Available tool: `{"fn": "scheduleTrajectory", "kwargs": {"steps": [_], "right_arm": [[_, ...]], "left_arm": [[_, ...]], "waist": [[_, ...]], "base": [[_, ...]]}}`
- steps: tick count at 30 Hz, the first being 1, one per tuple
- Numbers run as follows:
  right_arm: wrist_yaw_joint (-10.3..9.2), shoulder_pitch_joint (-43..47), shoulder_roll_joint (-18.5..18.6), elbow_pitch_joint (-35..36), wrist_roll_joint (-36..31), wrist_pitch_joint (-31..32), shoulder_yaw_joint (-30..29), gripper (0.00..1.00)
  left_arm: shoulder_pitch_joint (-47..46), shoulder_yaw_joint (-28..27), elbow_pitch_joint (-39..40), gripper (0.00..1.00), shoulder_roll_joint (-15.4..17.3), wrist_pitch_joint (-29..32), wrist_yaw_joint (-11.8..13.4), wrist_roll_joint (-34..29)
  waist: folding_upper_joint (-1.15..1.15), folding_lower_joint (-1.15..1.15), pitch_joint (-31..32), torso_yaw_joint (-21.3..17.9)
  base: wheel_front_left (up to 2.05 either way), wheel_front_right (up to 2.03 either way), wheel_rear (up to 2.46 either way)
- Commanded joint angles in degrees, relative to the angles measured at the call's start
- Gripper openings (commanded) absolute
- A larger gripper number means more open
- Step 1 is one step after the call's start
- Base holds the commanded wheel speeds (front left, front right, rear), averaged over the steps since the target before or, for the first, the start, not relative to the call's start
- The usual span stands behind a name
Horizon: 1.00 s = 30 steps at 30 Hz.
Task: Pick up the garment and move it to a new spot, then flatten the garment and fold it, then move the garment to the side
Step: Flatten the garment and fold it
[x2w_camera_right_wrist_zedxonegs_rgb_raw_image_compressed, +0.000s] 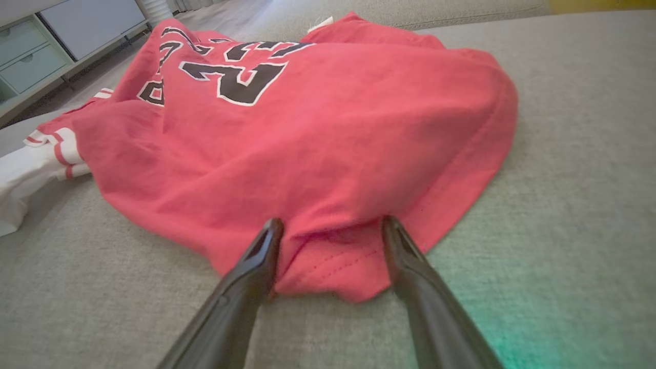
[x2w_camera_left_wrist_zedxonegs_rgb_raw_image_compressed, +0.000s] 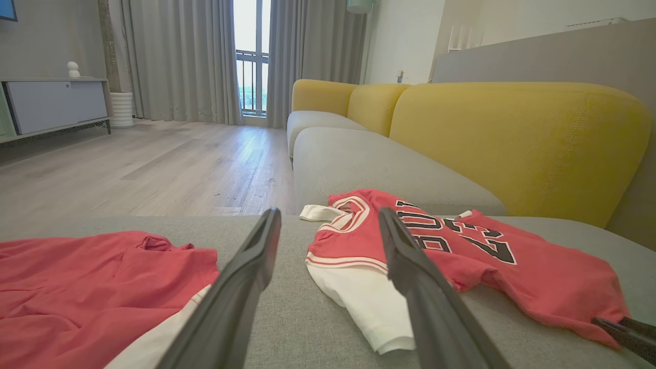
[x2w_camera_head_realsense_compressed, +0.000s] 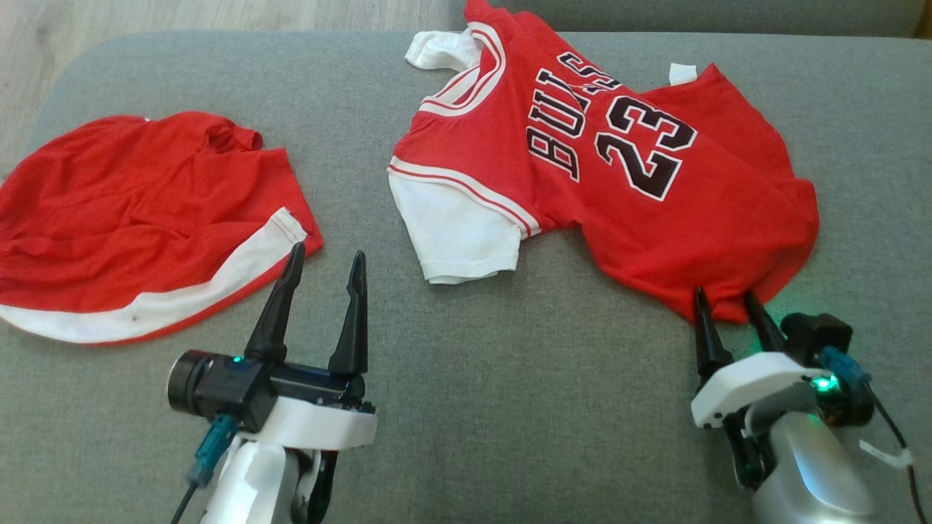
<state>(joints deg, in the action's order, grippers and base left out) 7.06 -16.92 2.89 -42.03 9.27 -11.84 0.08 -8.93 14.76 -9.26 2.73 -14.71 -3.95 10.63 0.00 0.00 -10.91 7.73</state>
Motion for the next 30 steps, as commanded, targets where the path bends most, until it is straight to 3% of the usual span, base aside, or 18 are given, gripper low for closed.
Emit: {"fn": "scheduleTrajectory", "kwargs": {"steps": [1,7,15,25,30], "right_arm": [[0.43,-0.68,-0.02,-0.34,0.14,-0.06,2.28,0.00],[0.43,-2.35,-0.02,-0.09,-0.40,-2.09,1.82,0.00],[0.43,0.56,-0.02,7.16,-6.77,-2.52,-4.89,0.00],[0.43,6.07,-0.02,21.69,-11.87,6.15,-7.83,0.00],[0.43,2.81,-0.02,22.81,-15.30,10.77,-7.40,0.00]], "left_arm": [[-1.98,-1.62,1.48,1.00,0.15,-0.29,0.49,0.28],[-1.45,-1.97,1.39,1.00,0.15,-0.29,0.61,0.17],[-0.66,-2.44,1.25,1.00,0.15,-0.29,0.76,0.38],[0.14,-1.07,1.73,1.00,0.15,-0.29,1.34,1.40],[-0.66,-0.47,1.26,1.00,0.15,-0.29,1.17,1.49]], "waist": [[0.00,0.00,0.21,-0.17],[0.00,0.00,1.18,-2.27],[0.00,0.00,3.98,-5.71],[0.00,0.00,4.27,-5.35],[0.00,0.00,2.49,-3.06]], "base": [[0.00,0.00,0.00],[0.00,0.00,0.00],[0.00,0.00,0.00],[0.00,0.00,0.00],[0.00,0.00,0.00]]}}
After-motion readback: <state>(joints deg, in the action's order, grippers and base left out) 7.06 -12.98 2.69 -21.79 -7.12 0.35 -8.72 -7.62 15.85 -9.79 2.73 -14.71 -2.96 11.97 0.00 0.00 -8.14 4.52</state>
